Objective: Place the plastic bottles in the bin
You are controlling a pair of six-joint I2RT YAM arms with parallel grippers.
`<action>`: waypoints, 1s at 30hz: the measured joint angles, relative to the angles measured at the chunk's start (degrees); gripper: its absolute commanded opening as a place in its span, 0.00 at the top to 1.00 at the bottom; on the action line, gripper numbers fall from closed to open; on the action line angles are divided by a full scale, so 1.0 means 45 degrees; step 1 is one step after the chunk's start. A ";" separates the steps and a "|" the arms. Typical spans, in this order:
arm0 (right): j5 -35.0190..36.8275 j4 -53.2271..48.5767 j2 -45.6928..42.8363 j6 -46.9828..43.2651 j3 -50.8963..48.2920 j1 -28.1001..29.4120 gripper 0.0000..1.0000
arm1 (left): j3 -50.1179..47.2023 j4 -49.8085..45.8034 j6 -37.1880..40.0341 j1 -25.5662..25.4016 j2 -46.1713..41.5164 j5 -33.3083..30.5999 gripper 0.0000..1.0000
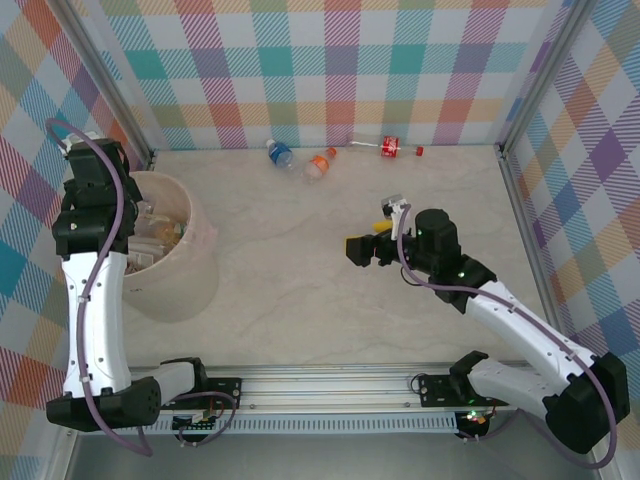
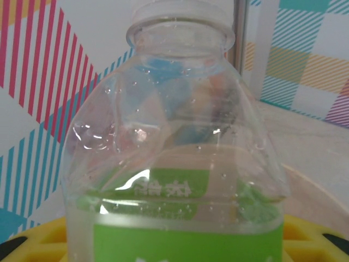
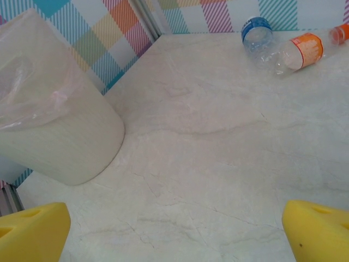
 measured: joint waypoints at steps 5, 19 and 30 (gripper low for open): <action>-0.0005 0.0034 0.0563 -0.0151 0.0010 0.0000 0.00 | -0.1035 0.0918 0.0471 0.1229 -0.0160 0.0423 0.52; -0.0029 0.0068 0.1025 -0.0563 0.0311 0.0000 0.00 | -0.1773 0.1919 0.0253 0.1860 -0.0311 0.0617 0.03; -0.0044 0.0063 0.1098 -0.0534 0.0690 0.0000 0.00 | -0.1423 0.0792 -0.2006 0.1860 -0.0112 0.4027 0.03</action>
